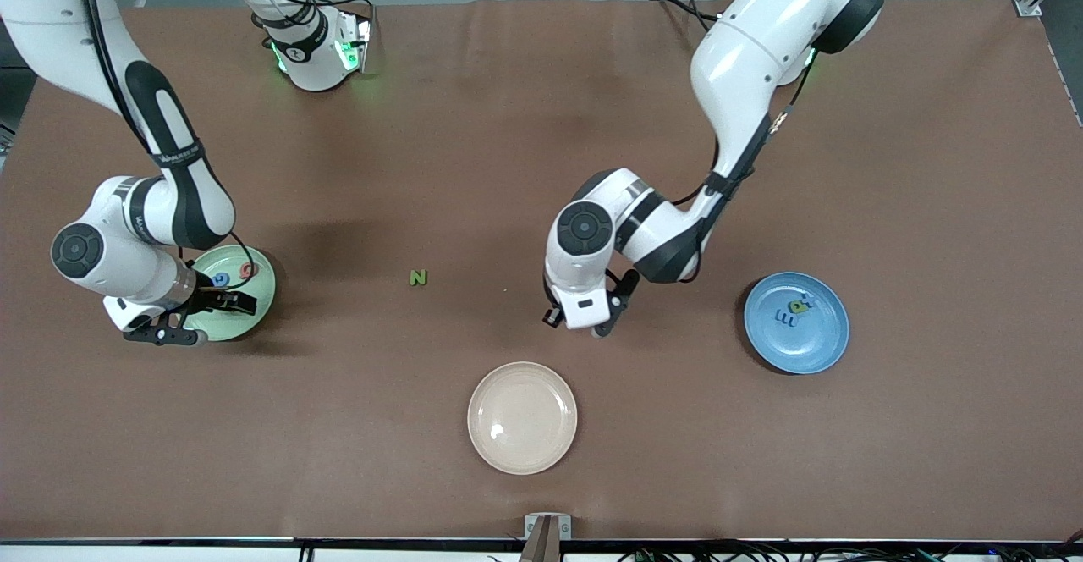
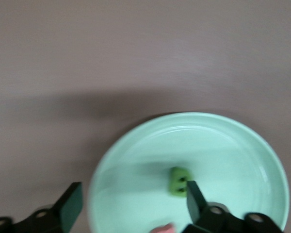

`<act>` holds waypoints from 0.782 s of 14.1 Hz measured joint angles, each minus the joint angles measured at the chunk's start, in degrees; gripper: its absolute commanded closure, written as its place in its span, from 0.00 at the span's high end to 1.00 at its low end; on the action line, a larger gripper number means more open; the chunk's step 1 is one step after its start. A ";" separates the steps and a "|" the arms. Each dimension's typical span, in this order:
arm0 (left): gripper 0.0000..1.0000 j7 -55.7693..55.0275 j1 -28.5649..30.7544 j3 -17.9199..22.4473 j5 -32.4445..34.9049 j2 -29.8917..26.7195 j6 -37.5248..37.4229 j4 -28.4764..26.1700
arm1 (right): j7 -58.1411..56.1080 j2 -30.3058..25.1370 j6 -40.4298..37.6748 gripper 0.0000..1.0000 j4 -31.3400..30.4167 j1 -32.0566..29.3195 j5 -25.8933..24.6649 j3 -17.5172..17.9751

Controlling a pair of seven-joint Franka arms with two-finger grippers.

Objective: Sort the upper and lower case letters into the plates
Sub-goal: 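Drop the u on the blue plate while the right gripper grasps the green N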

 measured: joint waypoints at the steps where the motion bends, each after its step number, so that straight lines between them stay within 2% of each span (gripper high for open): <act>1: 0.00 1.60 1.17 0.05 0.00 -1.41 -2.15 -0.01 | 0.01 -1.72 -1.77 1.00 0.10 2.45 0.00 0.14; 4: 0.00 4.89 4.65 0.07 0.01 -4.93 -8.94 -0.06 | 1.83 -5.59 -7.70 1.00 0.04 11.78 0.04 0.46; 6: 0.00 8.09 6.90 0.03 0.01 -6.75 -15.07 -0.13 | 6.11 -6.29 -10.49 1.00 -0.07 17.67 0.08 0.62; 9: 0.00 13.52 11.19 -0.01 0.00 -8.91 -20.32 -1.25 | 13.89 -6.15 -9.13 1.00 -0.76 25.65 0.09 0.71; 11: 0.03 18.69 15.10 0.02 0.00 -10.31 -20.92 -4.34 | 19.11 -5.46 -6.76 1.00 -1.14 29.51 0.09 0.71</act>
